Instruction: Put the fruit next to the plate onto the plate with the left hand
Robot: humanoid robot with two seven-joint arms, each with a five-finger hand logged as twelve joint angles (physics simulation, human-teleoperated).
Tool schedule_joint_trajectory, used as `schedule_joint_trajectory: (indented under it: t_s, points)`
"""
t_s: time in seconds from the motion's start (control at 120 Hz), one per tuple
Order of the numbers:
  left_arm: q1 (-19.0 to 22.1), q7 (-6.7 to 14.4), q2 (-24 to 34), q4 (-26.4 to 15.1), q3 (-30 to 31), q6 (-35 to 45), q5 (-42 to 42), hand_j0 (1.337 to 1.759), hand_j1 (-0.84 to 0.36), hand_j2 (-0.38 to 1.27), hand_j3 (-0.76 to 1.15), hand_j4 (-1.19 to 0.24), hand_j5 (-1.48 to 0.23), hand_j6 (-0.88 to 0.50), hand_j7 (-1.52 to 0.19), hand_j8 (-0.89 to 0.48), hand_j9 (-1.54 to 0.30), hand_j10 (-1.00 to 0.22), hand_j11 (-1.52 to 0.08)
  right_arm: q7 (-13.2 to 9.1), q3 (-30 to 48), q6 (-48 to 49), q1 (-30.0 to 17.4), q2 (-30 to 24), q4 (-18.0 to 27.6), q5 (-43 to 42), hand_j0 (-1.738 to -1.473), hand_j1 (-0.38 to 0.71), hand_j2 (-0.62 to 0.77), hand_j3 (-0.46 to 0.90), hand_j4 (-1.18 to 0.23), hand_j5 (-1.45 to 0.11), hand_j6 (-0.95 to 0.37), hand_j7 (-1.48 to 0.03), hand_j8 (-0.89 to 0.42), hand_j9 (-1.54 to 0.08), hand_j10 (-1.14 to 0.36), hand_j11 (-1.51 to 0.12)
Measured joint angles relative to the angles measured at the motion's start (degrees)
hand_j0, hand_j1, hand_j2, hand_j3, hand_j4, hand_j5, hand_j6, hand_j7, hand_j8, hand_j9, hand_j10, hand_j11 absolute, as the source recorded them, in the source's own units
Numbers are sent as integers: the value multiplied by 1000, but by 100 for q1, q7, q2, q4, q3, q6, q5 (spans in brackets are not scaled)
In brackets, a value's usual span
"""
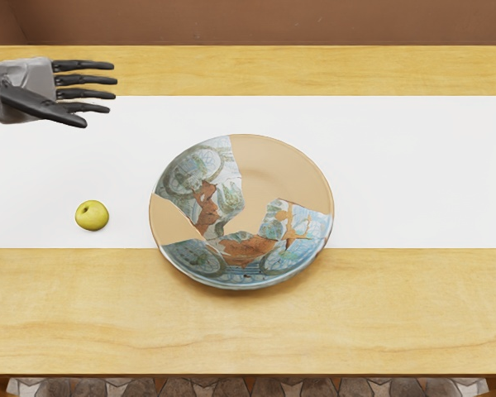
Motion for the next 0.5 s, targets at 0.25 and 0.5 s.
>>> schedule_joint_trajectory:
  t_s: [0.25,0.5]
  points:
    - [185,1064,172,-990,8,58,1528,1658,56,49,0,-244,-318,-244,-318,-244,-318,-244,-318,45,17,-7,90,0,-35,5,-1658,-303,-8,0,-38,-50,-39,-50,-38,-50,-38,-50]
    - [810,1211,504,-2639,9,2656,3355,1658,57,51,0,-247,-319,-247,-318,-247,-318,-247,-318,52,19,-7,164,0,-47,8,-1658,-303,-8,0,-39,-50,-39,-50,-38,-50,-38,-50]
